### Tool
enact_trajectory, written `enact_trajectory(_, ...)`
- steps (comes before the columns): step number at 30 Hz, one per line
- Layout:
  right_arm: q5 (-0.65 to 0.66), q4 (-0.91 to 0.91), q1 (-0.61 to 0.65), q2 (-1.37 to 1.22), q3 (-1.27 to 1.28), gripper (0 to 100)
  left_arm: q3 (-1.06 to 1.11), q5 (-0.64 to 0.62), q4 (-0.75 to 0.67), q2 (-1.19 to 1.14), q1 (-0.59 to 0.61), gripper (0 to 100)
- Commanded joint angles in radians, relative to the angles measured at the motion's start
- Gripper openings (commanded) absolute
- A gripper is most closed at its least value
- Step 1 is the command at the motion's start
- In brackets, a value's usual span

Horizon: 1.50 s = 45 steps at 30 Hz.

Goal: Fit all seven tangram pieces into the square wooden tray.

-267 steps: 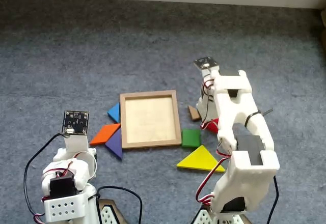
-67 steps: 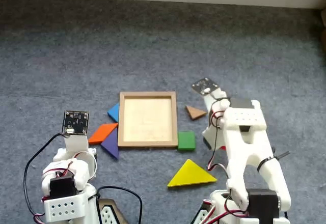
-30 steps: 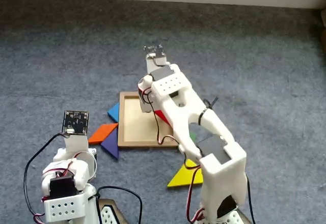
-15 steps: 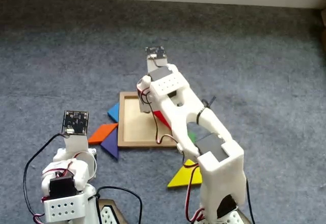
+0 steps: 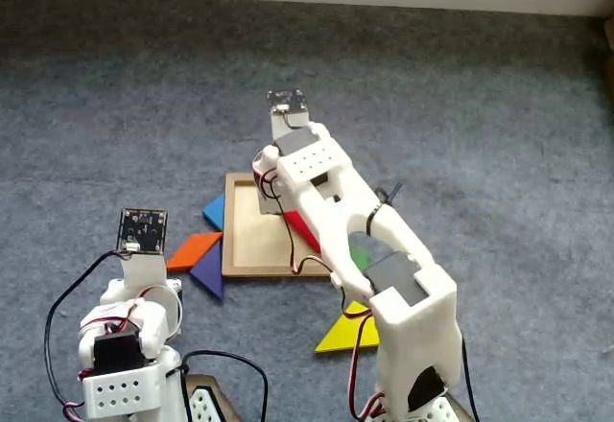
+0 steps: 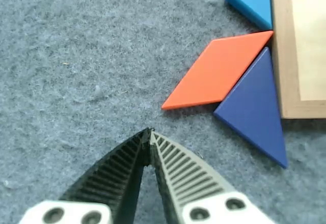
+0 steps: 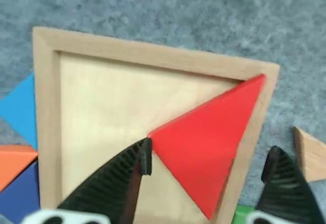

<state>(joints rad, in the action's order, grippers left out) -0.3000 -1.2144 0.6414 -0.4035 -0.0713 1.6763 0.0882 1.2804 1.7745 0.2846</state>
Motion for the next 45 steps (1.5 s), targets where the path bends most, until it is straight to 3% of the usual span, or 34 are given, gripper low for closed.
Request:
enact_trajectory(1, 0.006, -0.065, 0.024, 0.027, -0.048, 32.2, 0.021, 0.009, 0.005, 0.047, 0.008, 1)
enact_trajectory(6, 0.129, -0.09, 0.041, 0.027, -0.054, 30.7, 0.021, 0.009, 0.005, 0.047, 0.008, 1)
enact_trajectory(19, 0.333, -0.013, -0.018, 0.027, -0.048, 4.0, 0.021, 0.009, 0.005, 0.047, 0.008, 1)
enact_trajectory(31, 0.345, -0.013, -0.012, 0.088, -0.048, 3.4, 0.021, 0.009, 0.005, 0.047, 0.008, 1)
enact_trajectory(41, 0.347, -0.064, -0.051, -0.033, -0.048, 3.4, 0.021, 0.009, 0.005, 0.047, 0.008, 1)
enact_trajectory(45, 0.443, -0.111, -0.093, -0.031, -0.047, 3.4, 0.021, 0.009, 0.005, 0.047, 0.008, 1)
